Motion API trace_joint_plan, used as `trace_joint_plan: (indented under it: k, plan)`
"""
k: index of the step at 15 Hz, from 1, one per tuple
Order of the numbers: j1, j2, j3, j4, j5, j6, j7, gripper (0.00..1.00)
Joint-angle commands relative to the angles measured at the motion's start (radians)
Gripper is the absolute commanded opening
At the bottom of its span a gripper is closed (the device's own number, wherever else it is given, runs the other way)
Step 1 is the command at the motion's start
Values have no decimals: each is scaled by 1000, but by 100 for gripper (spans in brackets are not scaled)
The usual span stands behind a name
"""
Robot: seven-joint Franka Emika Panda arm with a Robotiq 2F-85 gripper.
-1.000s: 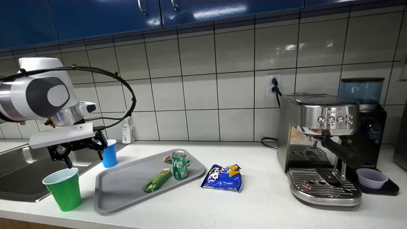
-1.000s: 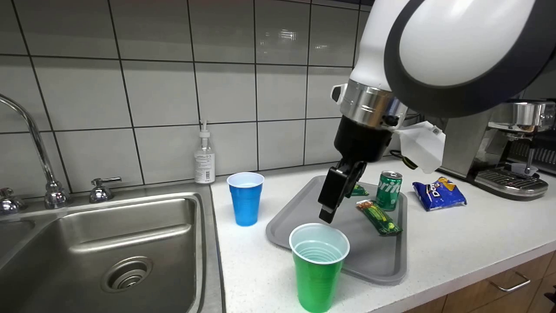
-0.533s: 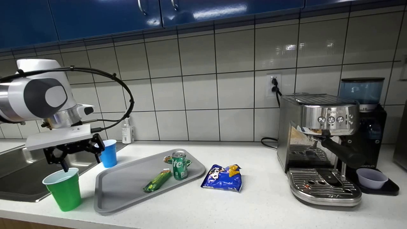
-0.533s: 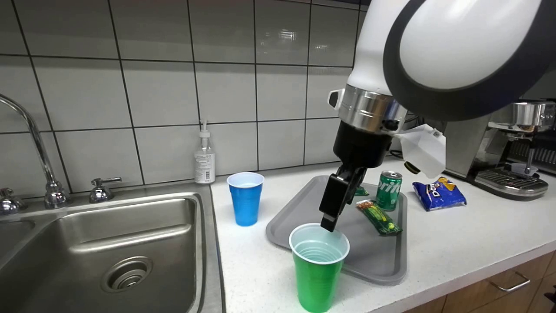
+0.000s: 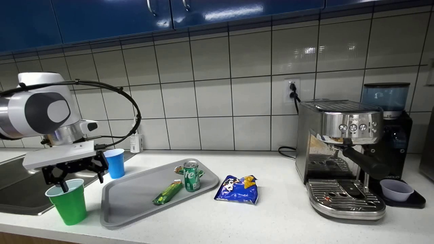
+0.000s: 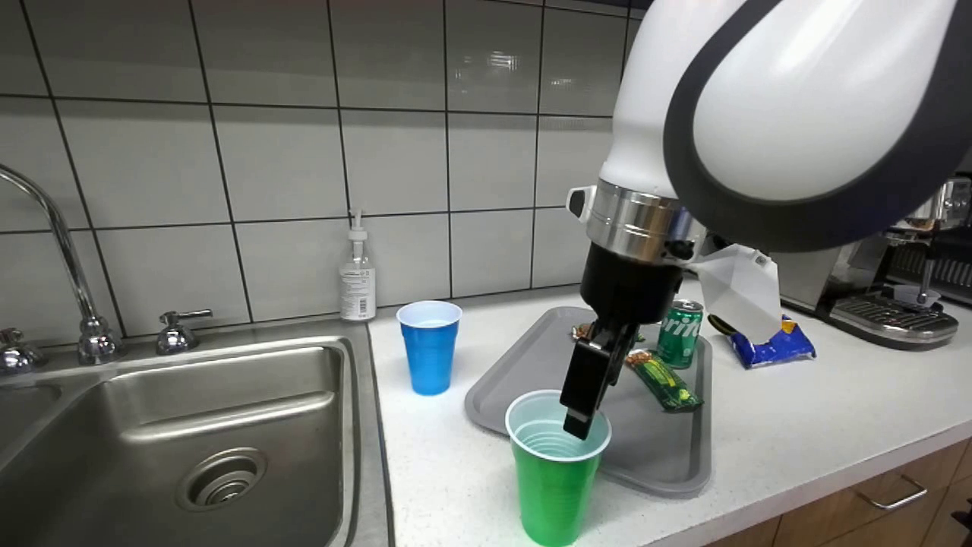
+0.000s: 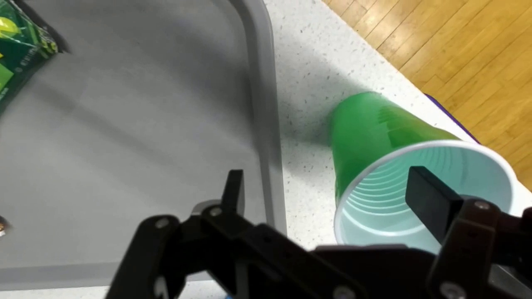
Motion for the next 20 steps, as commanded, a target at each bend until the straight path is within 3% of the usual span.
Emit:
trace_joint_plan:
  k: [1, 4, 5, 7, 15, 16, 20]
  plan:
    - [-17, 19, 23, 1, 22, 23, 0, 100]
    - [-22, 31, 27, 1, 34, 33, 0, 100]
    - [-21, 38, 35, 1, 66, 47, -28, 75]
    - [4, 46, 22, 0, 102, 62, -49, 68]
    - [0, 60, 44, 0, 197, 73, -94, 5]
    - [-1, 60, 46, 0, 211, 73, -103, 0]
    - [-3, 40, 64, -16, 290, 74, -149, 1]
